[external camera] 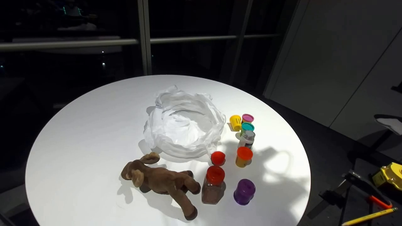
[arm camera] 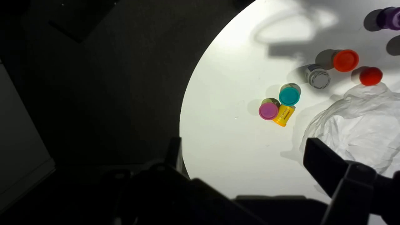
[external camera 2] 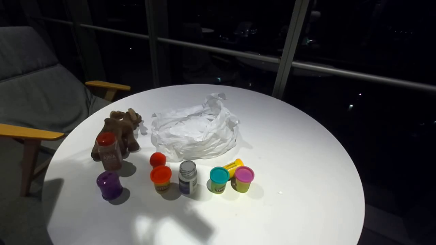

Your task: Pick the objects on the table and put them in the plastic bag

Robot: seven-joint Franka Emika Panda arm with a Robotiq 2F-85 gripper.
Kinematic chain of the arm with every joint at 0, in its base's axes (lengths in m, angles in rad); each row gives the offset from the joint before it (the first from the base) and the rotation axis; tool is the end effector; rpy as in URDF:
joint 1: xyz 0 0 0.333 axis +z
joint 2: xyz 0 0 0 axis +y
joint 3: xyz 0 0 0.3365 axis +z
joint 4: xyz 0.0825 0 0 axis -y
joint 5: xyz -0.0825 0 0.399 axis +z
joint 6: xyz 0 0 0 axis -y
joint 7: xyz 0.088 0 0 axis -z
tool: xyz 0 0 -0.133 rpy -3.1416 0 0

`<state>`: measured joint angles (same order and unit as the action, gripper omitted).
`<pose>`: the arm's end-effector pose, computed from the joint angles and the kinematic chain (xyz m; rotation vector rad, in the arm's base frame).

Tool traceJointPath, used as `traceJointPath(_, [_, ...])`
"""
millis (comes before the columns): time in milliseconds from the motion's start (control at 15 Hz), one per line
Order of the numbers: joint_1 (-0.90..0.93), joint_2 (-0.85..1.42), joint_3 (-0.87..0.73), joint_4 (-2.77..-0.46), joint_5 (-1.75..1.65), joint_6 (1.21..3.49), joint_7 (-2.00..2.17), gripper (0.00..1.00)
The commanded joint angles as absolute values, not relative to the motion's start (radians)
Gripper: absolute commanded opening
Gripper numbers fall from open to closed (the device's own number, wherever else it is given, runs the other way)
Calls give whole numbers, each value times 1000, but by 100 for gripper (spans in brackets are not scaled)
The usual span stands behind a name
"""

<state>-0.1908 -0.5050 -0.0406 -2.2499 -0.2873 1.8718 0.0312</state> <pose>0.4034 -0.1269 0.5621 2.8542 -0.2729 0.1449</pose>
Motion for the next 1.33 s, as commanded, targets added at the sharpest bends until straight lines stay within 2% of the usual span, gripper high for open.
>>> traceJointPath(0, [-172,-505,-55,-2247,-295,1867,38,100])
traceJointPath(200, [-172,-505,-55,-2247,-295,1867,38,100])
traceJointPath(467, [-119,-373,-18,-2220,-261,1887,75,100])
traceJointPath(933, [-49,-87,4,-2228,-125,2170,226,100])
traceJointPath(1267, [-21,48,7,-2277,-101,2236,252,100])
